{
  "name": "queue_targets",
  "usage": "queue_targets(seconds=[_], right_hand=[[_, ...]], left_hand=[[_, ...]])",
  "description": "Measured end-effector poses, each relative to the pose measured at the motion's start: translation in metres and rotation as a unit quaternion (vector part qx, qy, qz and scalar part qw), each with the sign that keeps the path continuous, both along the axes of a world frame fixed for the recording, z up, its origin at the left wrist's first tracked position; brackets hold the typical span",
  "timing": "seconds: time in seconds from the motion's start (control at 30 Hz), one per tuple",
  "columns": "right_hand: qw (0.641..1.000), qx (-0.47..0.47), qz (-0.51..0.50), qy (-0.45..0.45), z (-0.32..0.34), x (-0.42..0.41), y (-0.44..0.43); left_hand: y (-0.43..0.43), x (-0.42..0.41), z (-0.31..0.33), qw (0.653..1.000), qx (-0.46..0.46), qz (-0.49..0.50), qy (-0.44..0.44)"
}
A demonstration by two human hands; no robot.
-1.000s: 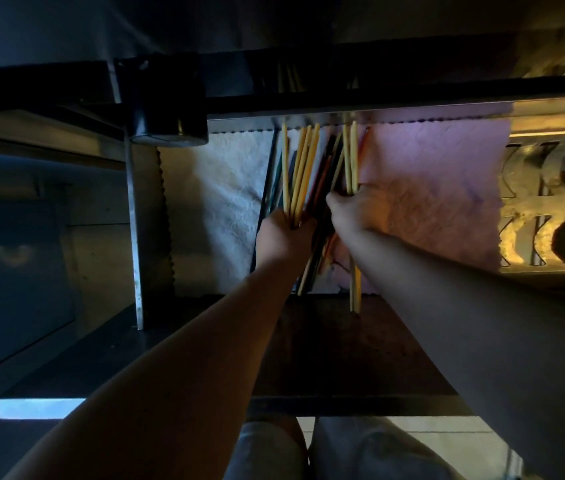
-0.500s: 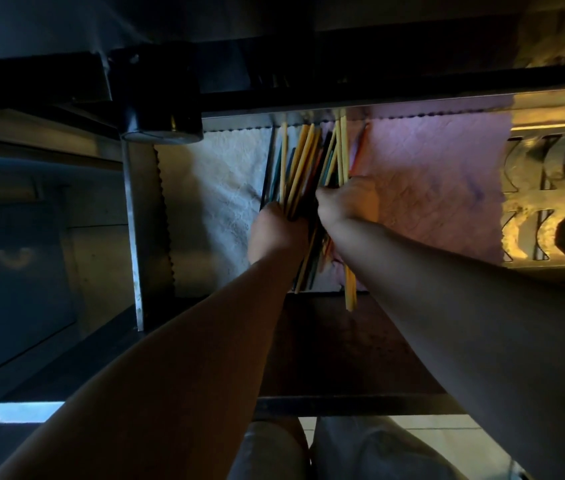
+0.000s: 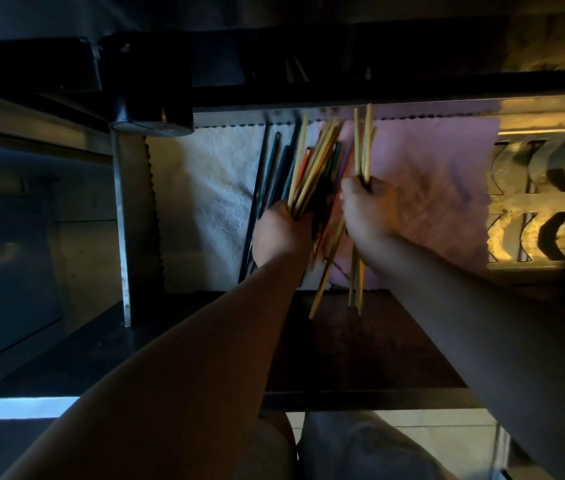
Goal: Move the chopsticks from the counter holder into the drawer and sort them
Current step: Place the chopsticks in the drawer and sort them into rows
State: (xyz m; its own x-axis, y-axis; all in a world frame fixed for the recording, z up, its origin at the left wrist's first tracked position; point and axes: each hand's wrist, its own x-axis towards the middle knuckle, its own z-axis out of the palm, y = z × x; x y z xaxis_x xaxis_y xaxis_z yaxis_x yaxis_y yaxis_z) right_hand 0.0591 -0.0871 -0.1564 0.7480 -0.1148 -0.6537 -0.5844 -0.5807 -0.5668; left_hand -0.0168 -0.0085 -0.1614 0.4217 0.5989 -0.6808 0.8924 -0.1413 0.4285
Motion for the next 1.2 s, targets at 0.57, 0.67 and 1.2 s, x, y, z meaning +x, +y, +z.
queue_targets(seconds=[0.57,0.67,1.2], right_hand=[[0.987,0.126,-0.071,0.071,0.014,0.005,-0.01],[0.986,0.124,-0.077,0.076,0.014,0.006,-0.011],[0.98,0.158,-0.109,0.052,0.018,0.013,-0.02]], left_hand=[[-0.004,0.025,-0.001,0.99,0.049,-0.11,0.075],[-0.005,0.027,-0.001,0.989,0.054,-0.109,0.086],[0.019,0.012,0.013,0.986,-0.01,-0.157,0.047]])
